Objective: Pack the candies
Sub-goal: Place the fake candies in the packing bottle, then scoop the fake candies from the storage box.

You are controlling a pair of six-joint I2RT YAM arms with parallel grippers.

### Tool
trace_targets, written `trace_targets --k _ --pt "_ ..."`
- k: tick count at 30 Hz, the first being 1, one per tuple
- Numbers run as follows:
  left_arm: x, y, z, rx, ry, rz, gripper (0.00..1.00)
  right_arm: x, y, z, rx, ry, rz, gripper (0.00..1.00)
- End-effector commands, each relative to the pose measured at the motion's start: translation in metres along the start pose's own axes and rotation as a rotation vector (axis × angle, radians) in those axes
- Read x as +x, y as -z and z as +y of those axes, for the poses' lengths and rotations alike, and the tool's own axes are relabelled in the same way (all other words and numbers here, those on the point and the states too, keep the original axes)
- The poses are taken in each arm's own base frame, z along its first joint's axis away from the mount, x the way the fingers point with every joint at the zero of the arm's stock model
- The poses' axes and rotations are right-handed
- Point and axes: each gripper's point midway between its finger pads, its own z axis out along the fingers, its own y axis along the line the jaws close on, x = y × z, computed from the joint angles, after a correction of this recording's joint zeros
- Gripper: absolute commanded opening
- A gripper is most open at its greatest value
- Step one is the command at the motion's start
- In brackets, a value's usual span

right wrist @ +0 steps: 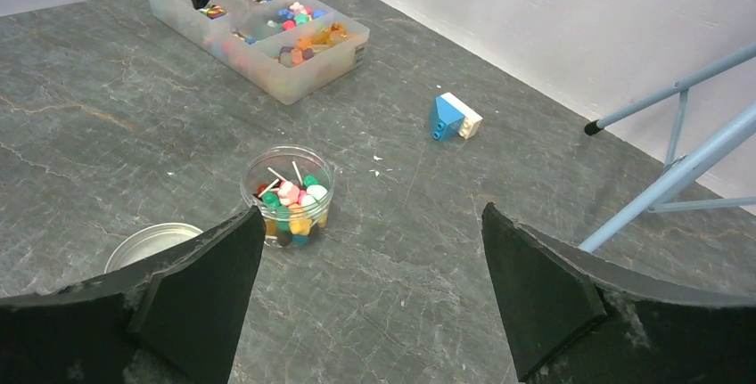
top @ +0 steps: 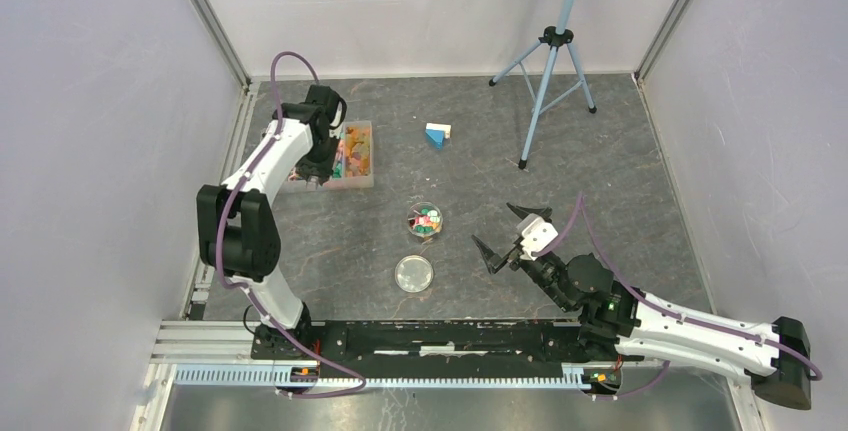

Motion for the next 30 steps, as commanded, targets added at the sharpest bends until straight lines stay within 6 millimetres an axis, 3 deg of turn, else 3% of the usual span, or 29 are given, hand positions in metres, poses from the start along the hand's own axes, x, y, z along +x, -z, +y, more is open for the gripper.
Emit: trace_targets --k 1,12,30 --pt "-0.018 -0.005 0.002 -0.014 0.026 -0.127 0.02 -0.016 -0.002 -0.004 0.021 -0.018 -0.044 0.98" --pt "-0.011 -0.024 -0.008 0.011 0.059 -0.149 0.02 -0.015 -0.003 -0.003 0.019 -0.021 -0.042 0.98" --pt "-0.006 -0.027 -0.002 -0.033 0.073 -0.174 0.02 -0.018 -0.002 -0.004 0.021 -0.03 -0.052 0.98"
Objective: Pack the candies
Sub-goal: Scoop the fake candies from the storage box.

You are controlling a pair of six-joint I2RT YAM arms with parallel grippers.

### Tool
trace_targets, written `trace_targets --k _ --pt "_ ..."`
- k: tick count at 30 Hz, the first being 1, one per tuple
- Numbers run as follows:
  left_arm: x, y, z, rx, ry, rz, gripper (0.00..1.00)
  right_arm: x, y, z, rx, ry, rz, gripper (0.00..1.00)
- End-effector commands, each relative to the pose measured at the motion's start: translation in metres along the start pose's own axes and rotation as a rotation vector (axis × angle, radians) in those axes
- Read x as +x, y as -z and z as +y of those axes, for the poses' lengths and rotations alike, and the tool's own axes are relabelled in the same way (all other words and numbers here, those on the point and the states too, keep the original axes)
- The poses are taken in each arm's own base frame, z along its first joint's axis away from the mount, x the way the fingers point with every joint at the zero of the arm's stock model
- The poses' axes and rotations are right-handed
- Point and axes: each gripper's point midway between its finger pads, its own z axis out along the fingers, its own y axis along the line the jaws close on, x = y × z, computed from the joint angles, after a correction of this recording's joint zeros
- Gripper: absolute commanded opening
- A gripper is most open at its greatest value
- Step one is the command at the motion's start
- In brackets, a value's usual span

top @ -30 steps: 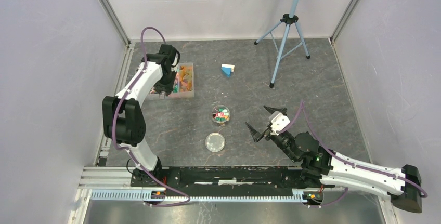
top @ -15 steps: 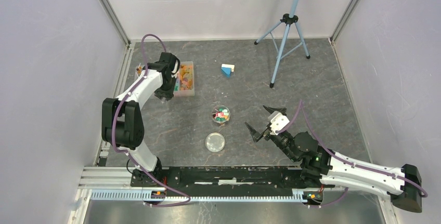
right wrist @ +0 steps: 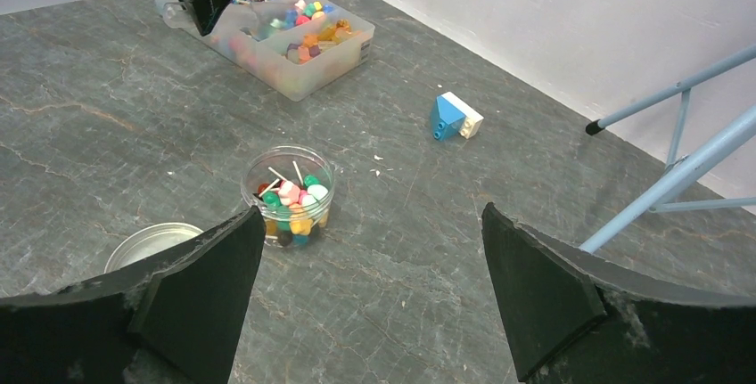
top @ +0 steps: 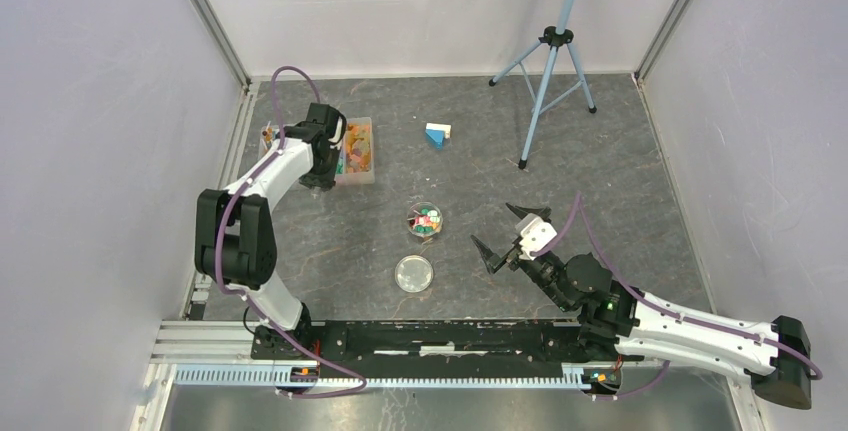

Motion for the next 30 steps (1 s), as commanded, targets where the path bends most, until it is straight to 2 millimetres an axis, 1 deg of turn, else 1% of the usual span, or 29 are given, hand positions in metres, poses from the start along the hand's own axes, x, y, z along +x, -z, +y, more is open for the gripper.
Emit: trace_targets --k 1,8,12,16,23,30 --pt "-0.012 0.011 0.007 -0.022 0.046 -0.083 0.02 -0.02 -0.001 -0.006 0.022 -0.034 -0.059 0.98" --pt "-0.003 0.012 0.01 -0.035 0.058 -0.096 0.02 -0.022 0.0 -0.005 0.019 -0.041 -0.067 0.98" --pt "0.003 0.008 0.012 -0.048 0.066 -0.105 0.02 -0.025 0.0 -0.007 0.023 -0.045 -0.074 0.98" --pt "0.003 0.008 0.013 -0.053 0.074 -0.124 0.02 -0.026 0.0 -0.007 0.023 -0.05 -0.076 0.98" --pt "0.002 0.014 0.015 -0.058 0.088 -0.184 0.02 -0.025 0.001 -0.007 0.027 -0.058 -0.076 0.98" --pt "0.008 0.011 0.02 -0.089 0.087 -0.213 0.02 -0.028 0.001 -0.008 0.029 -0.063 -0.08 0.98"
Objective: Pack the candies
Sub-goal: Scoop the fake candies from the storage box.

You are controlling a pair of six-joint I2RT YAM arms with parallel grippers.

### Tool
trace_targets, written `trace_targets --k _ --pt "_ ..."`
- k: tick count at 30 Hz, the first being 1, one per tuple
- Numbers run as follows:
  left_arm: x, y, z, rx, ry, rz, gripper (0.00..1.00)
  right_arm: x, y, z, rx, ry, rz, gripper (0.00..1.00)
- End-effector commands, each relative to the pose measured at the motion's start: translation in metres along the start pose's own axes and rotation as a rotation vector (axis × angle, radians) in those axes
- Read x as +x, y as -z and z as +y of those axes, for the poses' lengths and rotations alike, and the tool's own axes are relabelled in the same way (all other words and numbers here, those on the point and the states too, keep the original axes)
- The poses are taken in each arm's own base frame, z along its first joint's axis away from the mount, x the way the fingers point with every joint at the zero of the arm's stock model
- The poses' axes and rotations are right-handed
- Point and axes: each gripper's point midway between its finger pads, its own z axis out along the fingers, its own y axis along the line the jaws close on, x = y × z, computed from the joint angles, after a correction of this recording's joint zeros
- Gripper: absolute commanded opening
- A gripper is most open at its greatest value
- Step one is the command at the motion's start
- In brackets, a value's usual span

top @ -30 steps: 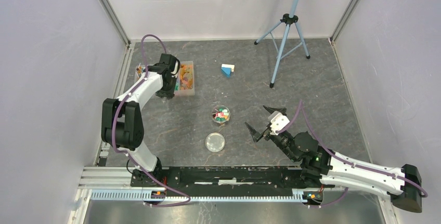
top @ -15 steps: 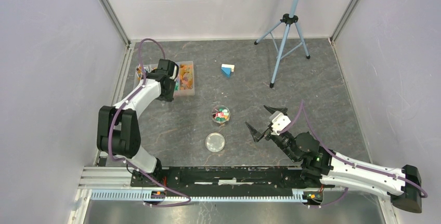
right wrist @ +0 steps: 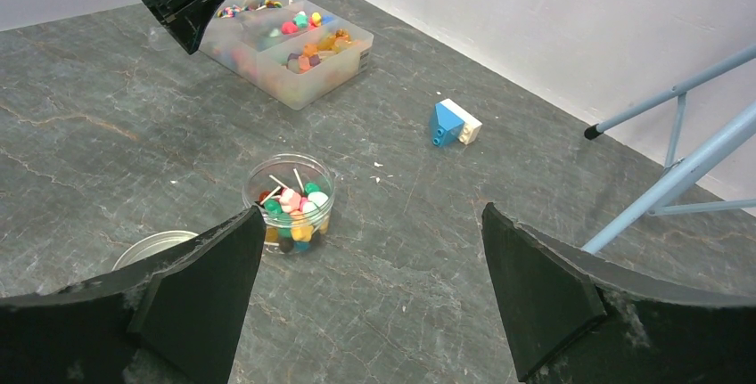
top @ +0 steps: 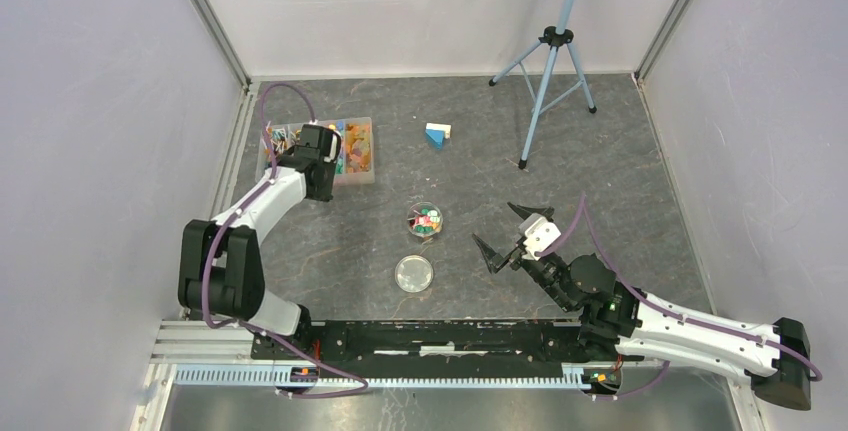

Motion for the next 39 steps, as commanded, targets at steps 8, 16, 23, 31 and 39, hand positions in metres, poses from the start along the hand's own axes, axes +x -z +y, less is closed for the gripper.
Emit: trace_targets --k 8,16,23,31,39 --pt "-0.021 0.016 0.019 -0.069 0.093 -0.171 0.02 -0.029 0.001 -0.01 0.035 -0.04 -0.071 0.98" --pt "-0.029 0.054 0.023 -0.027 0.096 -0.204 0.02 -0.034 0.006 -0.014 0.038 -0.047 -0.083 0.98" --pt "-0.018 0.087 0.009 0.106 0.026 -0.199 0.02 -0.031 0.011 -0.022 0.066 -0.035 -0.072 0.98" --pt "-0.011 0.135 -0.002 0.23 -0.026 -0.222 0.02 -0.032 0.015 -0.026 0.076 -0.038 -0.061 0.98" --pt "0.007 0.17 -0.029 0.323 -0.162 -0.215 0.02 -0.027 0.023 -0.039 0.131 -0.029 -0.034 0.98"
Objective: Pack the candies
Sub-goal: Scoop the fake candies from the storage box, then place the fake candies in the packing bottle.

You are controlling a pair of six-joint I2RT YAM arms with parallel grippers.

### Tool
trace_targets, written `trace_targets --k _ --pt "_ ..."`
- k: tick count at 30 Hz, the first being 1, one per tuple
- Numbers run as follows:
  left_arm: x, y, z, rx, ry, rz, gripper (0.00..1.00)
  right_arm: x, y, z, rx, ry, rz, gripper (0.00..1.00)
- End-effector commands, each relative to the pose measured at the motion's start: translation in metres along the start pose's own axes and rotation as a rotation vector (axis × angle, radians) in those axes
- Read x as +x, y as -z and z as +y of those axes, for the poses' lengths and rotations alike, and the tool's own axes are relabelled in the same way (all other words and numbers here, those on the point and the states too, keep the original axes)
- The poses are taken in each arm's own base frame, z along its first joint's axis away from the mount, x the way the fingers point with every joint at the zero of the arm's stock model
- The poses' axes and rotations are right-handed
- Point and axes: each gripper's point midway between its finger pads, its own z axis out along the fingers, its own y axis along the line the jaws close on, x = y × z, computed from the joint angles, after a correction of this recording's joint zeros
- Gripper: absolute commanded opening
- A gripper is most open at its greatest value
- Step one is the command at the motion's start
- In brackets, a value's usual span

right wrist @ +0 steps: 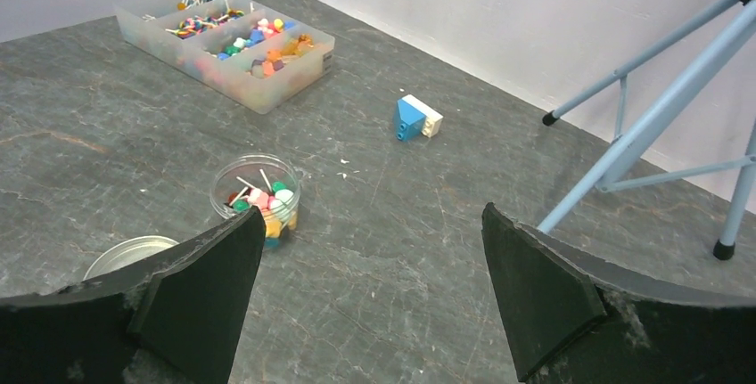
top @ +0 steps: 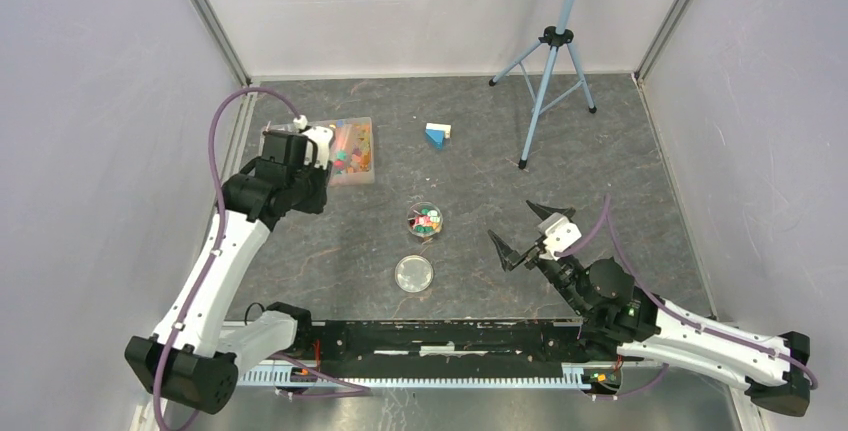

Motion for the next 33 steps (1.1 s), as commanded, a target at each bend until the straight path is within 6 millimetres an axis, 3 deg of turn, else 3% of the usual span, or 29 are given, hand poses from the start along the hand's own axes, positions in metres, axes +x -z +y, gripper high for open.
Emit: trace_targets --k 1,7,14,21,33 --pt "0.006 0.02 -0.027 0.097 -0.142 0.01 0.02 -0.019 0.004 -0.015 0.058 -0.026 -0.03 0.98" --pt "0.023 0.022 -0.059 0.162 -0.315 0.086 0.02 -0.018 0.005 -0.018 0.07 -0.019 -0.01 0.98" --pt "0.036 0.023 -0.08 0.224 -0.423 0.167 0.02 -0.017 0.006 -0.021 0.088 -0.048 -0.005 0.98" --pt "0.033 0.039 -0.1 0.291 -0.431 0.194 0.02 -0.015 0.004 -0.019 0.087 -0.042 0.004 0.98" --pt "0.028 0.054 -0.111 0.299 -0.325 0.258 0.02 -0.018 0.004 -0.02 0.093 -0.048 -0.002 0.98"
